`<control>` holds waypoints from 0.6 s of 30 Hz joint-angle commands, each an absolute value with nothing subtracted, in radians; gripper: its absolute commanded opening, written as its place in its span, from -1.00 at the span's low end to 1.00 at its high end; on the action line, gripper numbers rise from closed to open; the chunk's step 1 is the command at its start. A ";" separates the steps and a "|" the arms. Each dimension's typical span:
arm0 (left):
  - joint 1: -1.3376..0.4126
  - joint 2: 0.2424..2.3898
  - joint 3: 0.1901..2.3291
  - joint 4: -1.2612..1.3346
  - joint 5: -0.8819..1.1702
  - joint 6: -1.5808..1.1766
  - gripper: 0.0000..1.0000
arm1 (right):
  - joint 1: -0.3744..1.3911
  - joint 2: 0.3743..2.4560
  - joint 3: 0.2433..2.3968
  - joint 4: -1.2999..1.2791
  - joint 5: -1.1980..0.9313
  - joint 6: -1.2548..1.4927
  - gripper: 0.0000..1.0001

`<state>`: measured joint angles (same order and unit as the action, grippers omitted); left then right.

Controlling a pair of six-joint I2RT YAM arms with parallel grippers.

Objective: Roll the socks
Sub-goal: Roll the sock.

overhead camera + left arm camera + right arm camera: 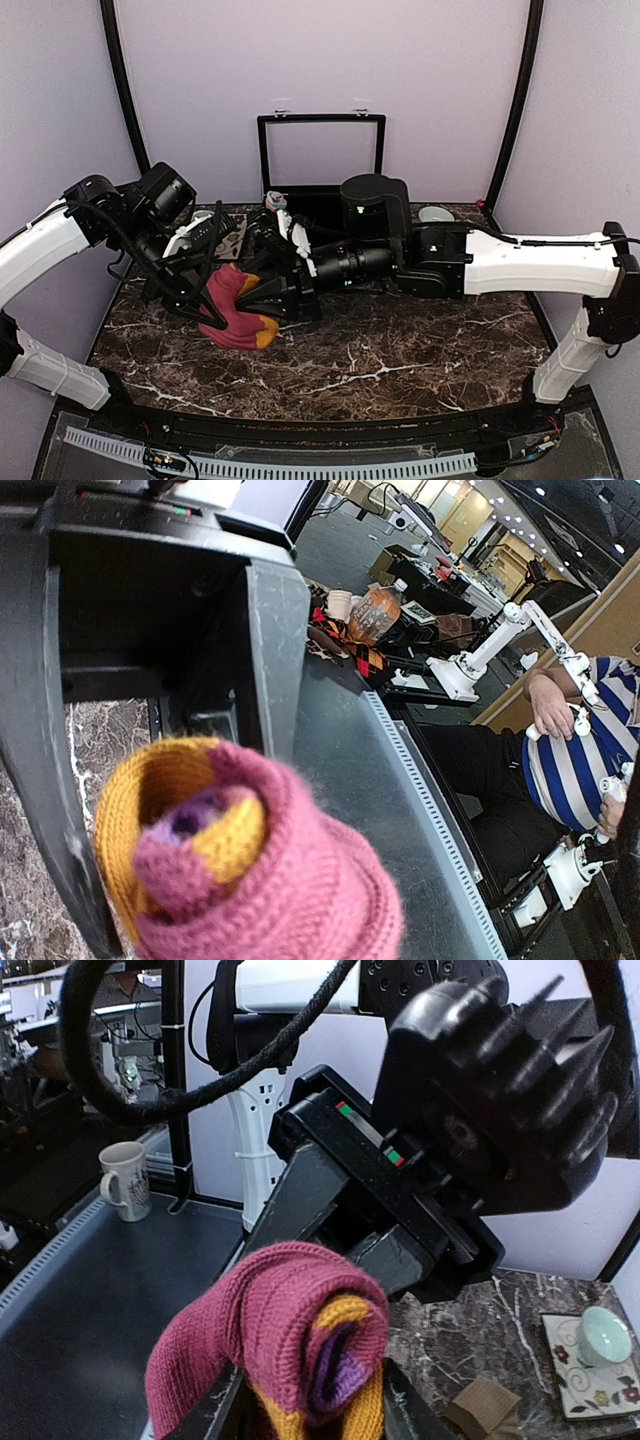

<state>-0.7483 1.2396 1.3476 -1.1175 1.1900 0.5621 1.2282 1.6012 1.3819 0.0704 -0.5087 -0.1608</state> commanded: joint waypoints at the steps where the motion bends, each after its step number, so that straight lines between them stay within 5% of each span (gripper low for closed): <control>1: -0.747 1.217 1.339 -1.153 1.210 0.603 -1.00 | 1.214 1.627 1.415 0.161 -0.583 -0.108 -0.25; 5: -0.748 1.213 1.330 -1.157 1.182 0.617 -1.00 | 1.199 1.609 1.405 0.149 -0.585 -0.104 -0.15; 11: -0.748 1.207 1.323 -1.146 1.178 0.611 -1.00 | 1.181 1.566 1.415 0.058 -0.527 -0.142 -0.26; 18: -0.747 1.205 1.321 -1.084 1.085 0.563 -1.00 | 1.180 1.507 1.413 -0.032 -0.430 -0.143 0.07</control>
